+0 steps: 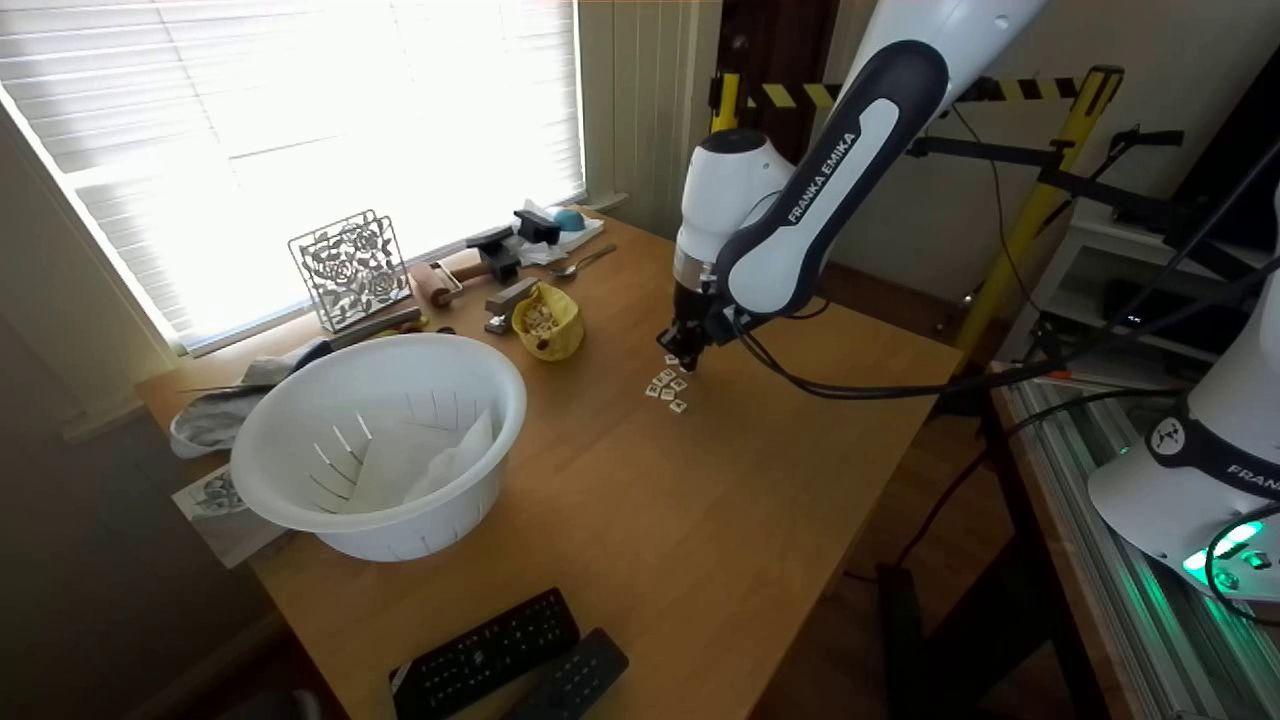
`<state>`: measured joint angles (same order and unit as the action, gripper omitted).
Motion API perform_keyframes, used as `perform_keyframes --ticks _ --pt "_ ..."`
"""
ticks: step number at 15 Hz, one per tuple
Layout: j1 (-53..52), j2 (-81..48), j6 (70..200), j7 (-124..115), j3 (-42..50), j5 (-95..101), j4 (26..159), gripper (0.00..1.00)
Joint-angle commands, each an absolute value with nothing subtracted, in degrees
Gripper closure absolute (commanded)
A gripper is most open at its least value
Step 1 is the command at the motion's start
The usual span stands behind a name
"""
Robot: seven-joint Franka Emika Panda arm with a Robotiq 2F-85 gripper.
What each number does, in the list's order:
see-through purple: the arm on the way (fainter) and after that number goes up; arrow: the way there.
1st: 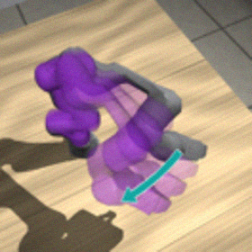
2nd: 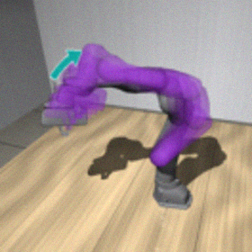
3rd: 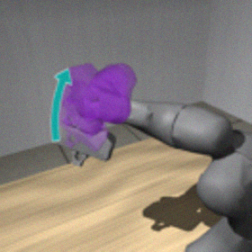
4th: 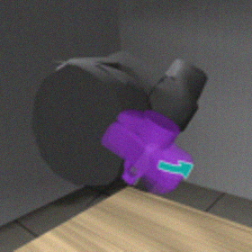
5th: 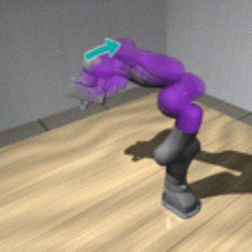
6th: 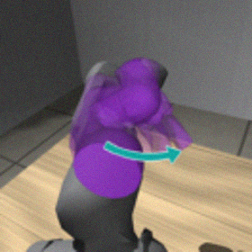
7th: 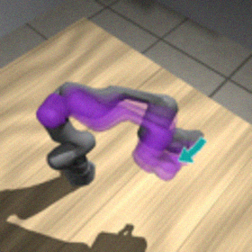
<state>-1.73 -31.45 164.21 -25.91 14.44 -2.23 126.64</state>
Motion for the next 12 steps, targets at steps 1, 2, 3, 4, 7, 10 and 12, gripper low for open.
perform_keyframes --ticks 1,2,3,4,7,10,12 --pt "-3.22 -34.44 164.63 -29.18 15.44 -4.66 124.94 1.0" --pt "-3.35 -34.49 164.68 -29.79 15.56 -4.8 124.92 1.0" --pt "-3.41 -34.52 164.67 -30.24 15.6 -5.02 124.91 1.0" --pt "-3.39 -34.56 164.59 -30.58 15.54 -5.3 124.88 1.0" --pt "-3.92 -34.83 164.78 -31.97 15.85 -5.76 124.81 1.0" --pt "-3.82 -35.03 164.88 -33.17 15.7 -6.68 124.58 1.0" --pt "-3.71 -35.21 164.71 -33.82 15.58 -6.95 124.16 1.0"
